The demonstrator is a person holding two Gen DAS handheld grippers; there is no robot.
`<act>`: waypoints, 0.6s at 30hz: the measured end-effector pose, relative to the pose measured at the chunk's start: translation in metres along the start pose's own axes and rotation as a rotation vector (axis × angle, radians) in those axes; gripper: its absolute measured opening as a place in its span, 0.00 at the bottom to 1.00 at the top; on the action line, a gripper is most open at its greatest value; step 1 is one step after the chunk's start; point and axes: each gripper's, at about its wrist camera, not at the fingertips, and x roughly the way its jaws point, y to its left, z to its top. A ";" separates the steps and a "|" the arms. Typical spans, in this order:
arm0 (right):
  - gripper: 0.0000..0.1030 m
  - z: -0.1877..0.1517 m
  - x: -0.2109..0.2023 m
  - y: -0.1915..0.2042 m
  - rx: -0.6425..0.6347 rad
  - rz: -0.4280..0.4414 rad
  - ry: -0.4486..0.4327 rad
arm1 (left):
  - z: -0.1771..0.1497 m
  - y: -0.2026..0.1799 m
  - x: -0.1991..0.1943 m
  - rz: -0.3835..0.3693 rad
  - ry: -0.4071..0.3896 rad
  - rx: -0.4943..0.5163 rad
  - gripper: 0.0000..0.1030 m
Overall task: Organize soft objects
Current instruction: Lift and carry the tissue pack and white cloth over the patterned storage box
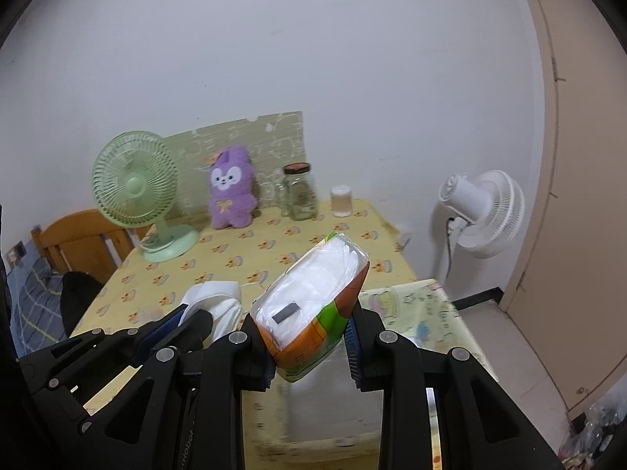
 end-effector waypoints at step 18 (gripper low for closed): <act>0.31 -0.009 0.006 -0.070 0.063 -0.133 0.016 | 0.005 -0.066 0.030 -0.144 0.039 0.069 0.04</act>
